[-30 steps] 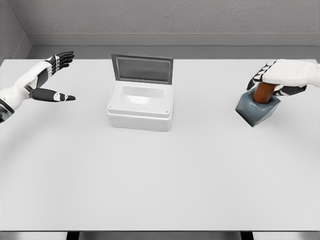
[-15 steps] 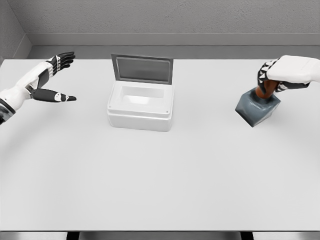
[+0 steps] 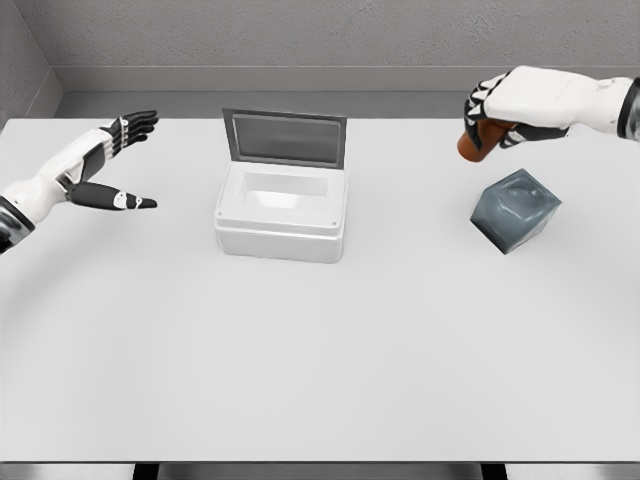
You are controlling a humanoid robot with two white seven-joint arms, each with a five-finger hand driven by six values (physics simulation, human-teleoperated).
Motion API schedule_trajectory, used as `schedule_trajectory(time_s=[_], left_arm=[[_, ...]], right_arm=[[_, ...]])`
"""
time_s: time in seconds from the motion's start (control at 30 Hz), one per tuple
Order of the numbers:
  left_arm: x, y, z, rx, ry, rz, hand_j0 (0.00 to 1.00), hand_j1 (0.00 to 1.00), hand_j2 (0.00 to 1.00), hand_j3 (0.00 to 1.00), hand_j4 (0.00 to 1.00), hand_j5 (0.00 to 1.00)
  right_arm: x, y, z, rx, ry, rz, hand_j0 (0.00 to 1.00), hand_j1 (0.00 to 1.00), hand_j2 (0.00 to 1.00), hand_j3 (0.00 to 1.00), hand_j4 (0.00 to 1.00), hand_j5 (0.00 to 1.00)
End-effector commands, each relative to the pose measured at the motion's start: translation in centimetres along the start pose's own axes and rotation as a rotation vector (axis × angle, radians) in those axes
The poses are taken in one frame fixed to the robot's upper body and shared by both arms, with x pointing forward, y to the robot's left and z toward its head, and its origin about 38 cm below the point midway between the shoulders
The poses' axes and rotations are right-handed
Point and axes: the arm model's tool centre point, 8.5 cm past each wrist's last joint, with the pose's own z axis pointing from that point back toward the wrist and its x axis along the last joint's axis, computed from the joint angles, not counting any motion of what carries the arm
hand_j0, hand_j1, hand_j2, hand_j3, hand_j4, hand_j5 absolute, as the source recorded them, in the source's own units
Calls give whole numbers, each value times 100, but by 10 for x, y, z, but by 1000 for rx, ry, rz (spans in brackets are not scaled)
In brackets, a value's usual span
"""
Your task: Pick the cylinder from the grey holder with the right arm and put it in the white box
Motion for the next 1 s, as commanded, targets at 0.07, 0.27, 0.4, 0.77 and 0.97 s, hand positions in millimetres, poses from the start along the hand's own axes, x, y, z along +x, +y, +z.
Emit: schedule_trajectory(time_s=[0.07, 0.27, 0.4, 0.77, 0.97], left_arm=[[1, 0, 0, 2, -2, 4, 100, 100, 100, 100, 100, 100], [0, -1, 0, 1, -1, 6, 100, 100, 100, 100, 100, 100], [0, -1, 0, 1, -1, 6, 100, 100, 100, 100, 100, 100], [-5, 0, 9, 6, 7, 6, 100, 100, 100, 100, 100, 100], [-23, 5, 38, 22, 53, -6, 100, 100, 100, 100, 100, 100]], right_arm=[[25, -8, -38, -34, -87, -4, 31, 31, 31, 31, 31, 31], [52, -15, -51, -36, -162, 44, 32, 32, 32, 32, 32, 32], [71, -21, -52, -43, -208, 90, 32, 32, 32, 32, 32, 32], [99, -26, -57, -33, -282, 154, 32, 32, 32, 32, 32, 32], [115, -30, -63, -37, -324, 180, 34, 34, 34, 34, 34, 34]])
